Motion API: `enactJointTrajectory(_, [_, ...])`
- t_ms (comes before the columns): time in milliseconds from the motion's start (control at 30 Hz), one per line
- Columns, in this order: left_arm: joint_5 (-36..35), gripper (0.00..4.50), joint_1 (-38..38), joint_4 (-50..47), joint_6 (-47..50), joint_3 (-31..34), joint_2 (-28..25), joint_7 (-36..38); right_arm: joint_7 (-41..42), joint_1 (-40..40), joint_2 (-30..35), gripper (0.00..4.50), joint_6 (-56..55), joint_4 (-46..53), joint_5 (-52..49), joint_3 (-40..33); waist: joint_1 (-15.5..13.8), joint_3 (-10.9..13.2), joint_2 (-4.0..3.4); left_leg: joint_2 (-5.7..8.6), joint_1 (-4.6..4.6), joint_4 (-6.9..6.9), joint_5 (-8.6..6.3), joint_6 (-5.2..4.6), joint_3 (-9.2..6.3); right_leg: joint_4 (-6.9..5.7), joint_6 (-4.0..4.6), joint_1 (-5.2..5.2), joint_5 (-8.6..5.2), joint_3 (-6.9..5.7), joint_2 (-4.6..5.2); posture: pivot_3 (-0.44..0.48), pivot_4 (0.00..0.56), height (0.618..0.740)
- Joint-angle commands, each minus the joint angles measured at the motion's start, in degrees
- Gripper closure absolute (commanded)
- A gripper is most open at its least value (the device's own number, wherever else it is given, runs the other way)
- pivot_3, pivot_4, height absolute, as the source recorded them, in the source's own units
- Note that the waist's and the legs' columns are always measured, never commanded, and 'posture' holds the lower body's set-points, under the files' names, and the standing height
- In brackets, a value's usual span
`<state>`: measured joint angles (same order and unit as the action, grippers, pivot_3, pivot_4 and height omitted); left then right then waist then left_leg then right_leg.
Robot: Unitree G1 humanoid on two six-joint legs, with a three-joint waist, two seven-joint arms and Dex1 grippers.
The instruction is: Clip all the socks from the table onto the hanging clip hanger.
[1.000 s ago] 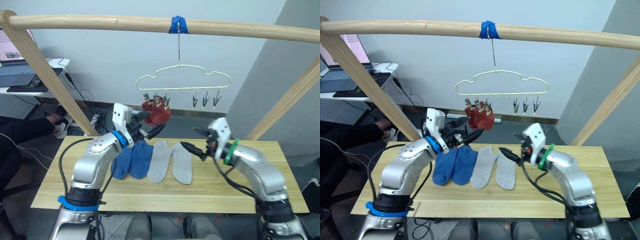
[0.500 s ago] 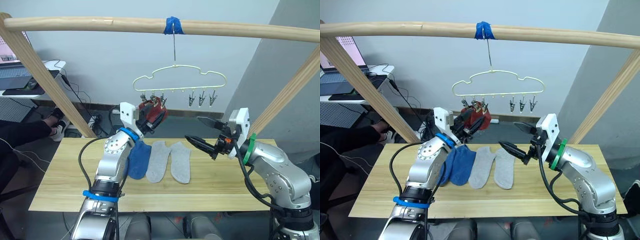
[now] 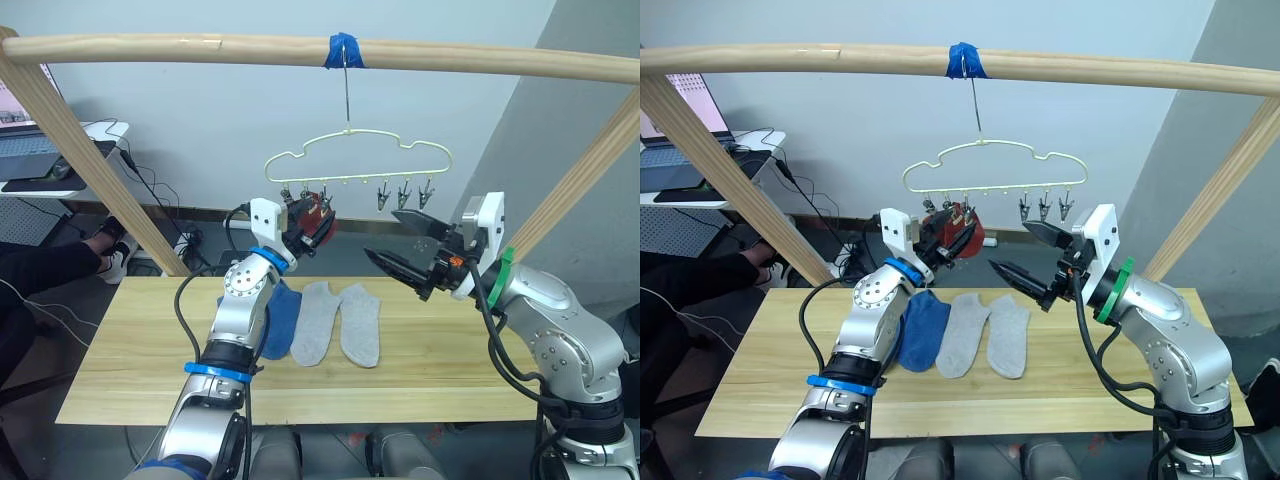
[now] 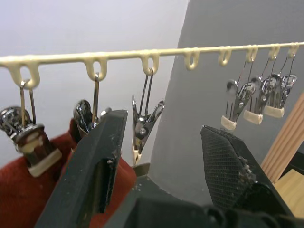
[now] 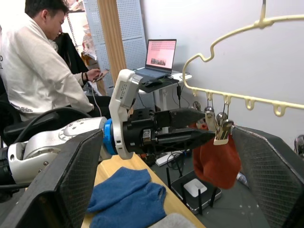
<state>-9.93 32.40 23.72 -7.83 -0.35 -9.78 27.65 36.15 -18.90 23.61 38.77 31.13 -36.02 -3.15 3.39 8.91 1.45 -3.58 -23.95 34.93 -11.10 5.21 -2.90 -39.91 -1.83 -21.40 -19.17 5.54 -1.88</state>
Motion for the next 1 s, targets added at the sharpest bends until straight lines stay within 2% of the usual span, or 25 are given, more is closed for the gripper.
enactJointTrajectory(33, [0.37, 1.74, 2.94, 2.57, -2.05, 0.94, 0.35, -0.58, -0.66, -1.22, 0.22, 0.0, 0.0, 1.88, -1.89, -0.3, 0.02, 0.0, 0.0, 0.0, 0.0, 0.0, 0.0, 0.0, 0.0, 0.0, 0.0, 0.0, 0.0, 0.0, 0.0, -0.077, 0.12, 0.74])
enactJointTrajectory(1000, [3.28, 1.74, 11.5, 17.15, -10.16, 1.66, 2.06, -3.48, -2.55, -3.51, 2.24, 0.0, 0.69, 3.21, -4.14, 0.42, 1.47, 0.0, 0.0, 0.01, -0.01, 0.01, 0.0, 0.0, 0.0, -0.04, 0.01, 0.0, 0.01, -0.01, 0.0, -0.11, 0.121, 0.74])
